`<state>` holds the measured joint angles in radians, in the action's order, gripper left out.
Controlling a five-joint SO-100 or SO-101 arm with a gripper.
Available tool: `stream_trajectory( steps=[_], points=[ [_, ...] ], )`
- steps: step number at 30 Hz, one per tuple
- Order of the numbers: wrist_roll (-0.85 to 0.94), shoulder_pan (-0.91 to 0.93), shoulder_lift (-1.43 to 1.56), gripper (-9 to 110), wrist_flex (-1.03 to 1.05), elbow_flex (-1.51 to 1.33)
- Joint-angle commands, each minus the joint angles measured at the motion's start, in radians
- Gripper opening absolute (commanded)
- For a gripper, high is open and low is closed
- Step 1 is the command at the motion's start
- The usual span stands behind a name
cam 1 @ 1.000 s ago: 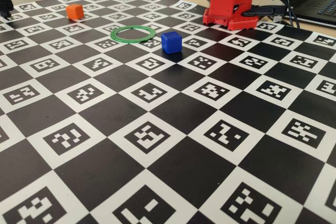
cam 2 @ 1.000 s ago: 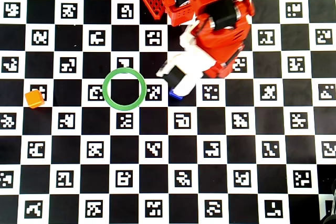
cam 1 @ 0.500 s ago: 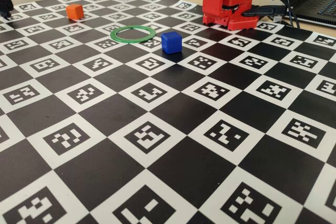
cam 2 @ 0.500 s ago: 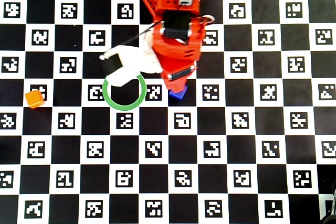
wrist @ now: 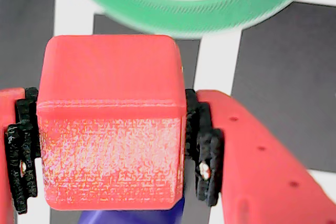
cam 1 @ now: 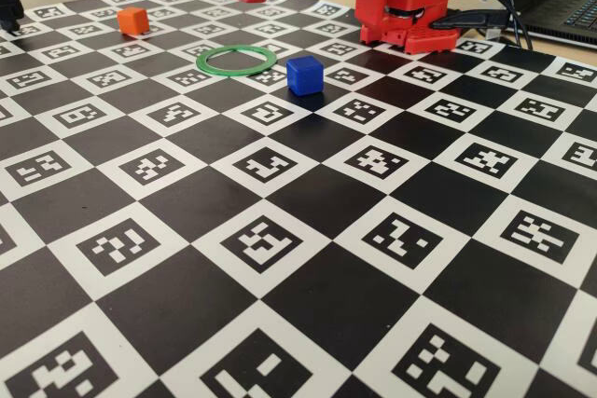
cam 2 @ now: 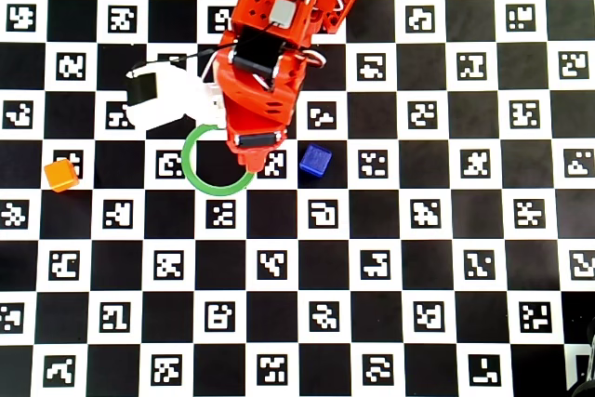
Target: Grab the red cube then put it in the green circle then put the blue cube on top and finally the orange cube on top
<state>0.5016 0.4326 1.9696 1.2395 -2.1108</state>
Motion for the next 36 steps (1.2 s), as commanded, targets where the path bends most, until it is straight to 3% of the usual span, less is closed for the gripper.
stream_trajectory(
  steps=[1, 23, 36],
  points=[
    [0.015, 0.034, -0.015, 4, -0.055, -0.005],
    [0.084, 0.138, -0.238, 5, -0.275, -0.063],
    [0.089, 0.143, -0.278, 5, -0.301, -0.072]
  ],
)
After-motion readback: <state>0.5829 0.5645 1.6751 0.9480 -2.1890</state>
